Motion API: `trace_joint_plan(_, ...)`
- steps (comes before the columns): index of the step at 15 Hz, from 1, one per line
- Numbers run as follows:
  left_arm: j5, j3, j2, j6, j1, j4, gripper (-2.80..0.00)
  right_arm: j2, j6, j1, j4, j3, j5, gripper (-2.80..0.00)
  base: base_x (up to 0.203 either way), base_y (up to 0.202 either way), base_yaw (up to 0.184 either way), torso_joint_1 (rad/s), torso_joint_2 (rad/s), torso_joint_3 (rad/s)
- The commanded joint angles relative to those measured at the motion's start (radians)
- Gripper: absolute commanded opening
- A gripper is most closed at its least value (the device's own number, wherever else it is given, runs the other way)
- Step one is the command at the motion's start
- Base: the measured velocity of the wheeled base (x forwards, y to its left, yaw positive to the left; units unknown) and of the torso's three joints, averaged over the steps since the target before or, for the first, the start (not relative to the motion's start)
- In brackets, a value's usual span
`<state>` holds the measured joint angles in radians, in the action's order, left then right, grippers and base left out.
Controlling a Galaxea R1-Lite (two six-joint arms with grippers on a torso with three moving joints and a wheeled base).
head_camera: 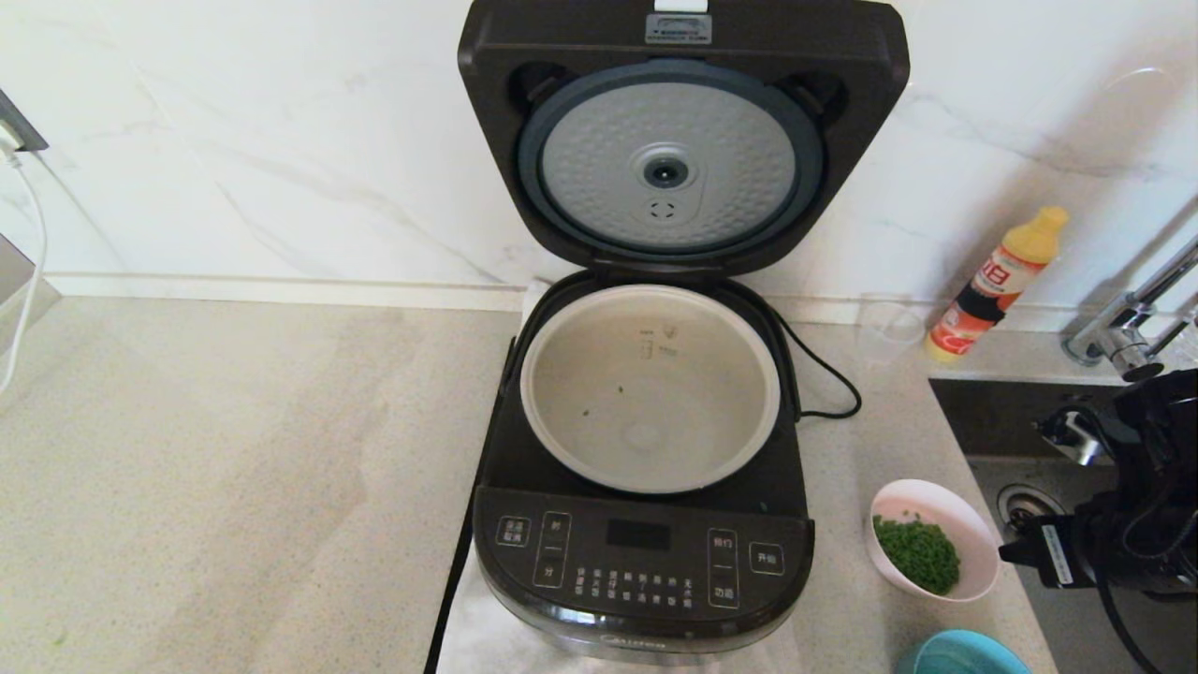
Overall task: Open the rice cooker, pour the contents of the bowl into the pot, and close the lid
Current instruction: Pour the chopped green onions from the bowl into the rice cooker
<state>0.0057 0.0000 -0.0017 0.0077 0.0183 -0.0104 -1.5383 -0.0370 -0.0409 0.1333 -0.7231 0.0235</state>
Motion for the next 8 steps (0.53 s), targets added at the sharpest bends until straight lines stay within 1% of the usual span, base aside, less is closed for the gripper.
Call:
trace_joint_plan(1,0.0,0.009,0.0,0.0,0.0,0.0,-2.8,-0.007,-0.001,-0.005,0.0,0.015,0.0,0.0,0.0,0.0,0.0,0.0,0.0,0.0)
trace_joint_plan(4,0.0,0.009,0.0,0.0,0.0,0.0,-2.8,-0.041,-0.003,-0.029,-0.017,0.023,-0.002,0.0,0.0,0.0,0.0,0.0,0.0,0.0)
trace_joint_plan(8,0.0,0.009,0.0,0.0,0.0,0.0,-2.8,-0.132,-0.031,-0.052,-0.126,0.024,0.002,0.0,0.0,0.0,0.0,0.0,0.0,0.0)
